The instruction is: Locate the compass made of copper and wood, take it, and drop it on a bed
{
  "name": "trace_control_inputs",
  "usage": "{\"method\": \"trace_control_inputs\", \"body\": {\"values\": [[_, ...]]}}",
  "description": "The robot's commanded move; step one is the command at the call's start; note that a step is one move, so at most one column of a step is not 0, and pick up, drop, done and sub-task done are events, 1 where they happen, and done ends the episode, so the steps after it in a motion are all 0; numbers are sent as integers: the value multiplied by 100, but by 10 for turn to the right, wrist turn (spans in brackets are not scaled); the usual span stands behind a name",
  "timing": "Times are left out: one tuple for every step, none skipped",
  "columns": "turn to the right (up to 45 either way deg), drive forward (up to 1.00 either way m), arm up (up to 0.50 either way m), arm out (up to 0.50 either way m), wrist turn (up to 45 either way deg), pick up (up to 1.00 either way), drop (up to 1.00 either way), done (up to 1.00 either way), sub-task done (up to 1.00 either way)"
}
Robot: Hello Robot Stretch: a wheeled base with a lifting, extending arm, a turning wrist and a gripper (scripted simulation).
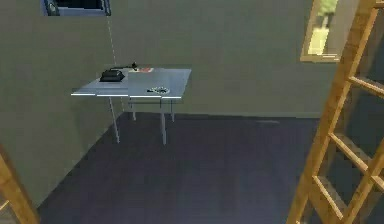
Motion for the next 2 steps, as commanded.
{"method": "trace_control_inputs", "body": {"values": [[0,100,0,0,0,0,0,0,0],[90,0,0,0,0,0,0,0,0]]}}
